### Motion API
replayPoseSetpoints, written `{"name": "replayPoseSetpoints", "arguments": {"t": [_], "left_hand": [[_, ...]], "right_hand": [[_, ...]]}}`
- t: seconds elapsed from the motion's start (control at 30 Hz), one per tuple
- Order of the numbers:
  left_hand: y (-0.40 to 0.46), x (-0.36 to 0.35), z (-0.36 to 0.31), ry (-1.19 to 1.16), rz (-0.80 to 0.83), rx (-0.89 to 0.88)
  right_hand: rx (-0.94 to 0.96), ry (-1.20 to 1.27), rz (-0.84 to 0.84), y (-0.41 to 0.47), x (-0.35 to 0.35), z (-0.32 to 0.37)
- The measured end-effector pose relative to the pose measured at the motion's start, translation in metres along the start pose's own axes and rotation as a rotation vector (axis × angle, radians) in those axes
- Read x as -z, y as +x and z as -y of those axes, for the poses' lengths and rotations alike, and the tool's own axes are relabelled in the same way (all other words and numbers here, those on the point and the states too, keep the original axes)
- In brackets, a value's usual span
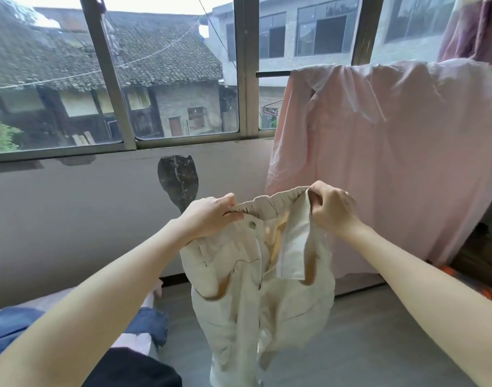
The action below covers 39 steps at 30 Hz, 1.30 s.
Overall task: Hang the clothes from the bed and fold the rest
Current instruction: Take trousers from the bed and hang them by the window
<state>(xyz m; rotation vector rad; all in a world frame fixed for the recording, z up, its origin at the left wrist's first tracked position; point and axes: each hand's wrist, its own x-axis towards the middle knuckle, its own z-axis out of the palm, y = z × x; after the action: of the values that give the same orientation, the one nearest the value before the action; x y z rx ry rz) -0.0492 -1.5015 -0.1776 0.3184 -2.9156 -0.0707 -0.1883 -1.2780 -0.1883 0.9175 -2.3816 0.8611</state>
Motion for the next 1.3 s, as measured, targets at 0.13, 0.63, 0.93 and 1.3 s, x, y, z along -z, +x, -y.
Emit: {"name": "replayPoseSetpoints", "arguments": {"t": [0.13, 0.63, 0.93, 1.3], "left_hand": [[-0.006, -0.005, 0.009, 0.006, -0.055, 0.025], [0.004, -0.020, -0.005, -0.236, 0.090, 0.100], [0.004, -0.020, -0.021, -0.368, 0.060, 0.139], [-0.022, -0.009, -0.020, 0.280, 0.027, -0.424]], "right_hand": [[0.116, -0.107, 0.142, 0.008, 0.000, 0.010], [-0.037, -0.250, 0.547, 0.013, -0.006, 0.017], [0.112, -0.206, 0.672, -0.007, -0.021, 0.011], [0.124, -0.229, 0.350, -0.012, -0.039, 0.016]]}}
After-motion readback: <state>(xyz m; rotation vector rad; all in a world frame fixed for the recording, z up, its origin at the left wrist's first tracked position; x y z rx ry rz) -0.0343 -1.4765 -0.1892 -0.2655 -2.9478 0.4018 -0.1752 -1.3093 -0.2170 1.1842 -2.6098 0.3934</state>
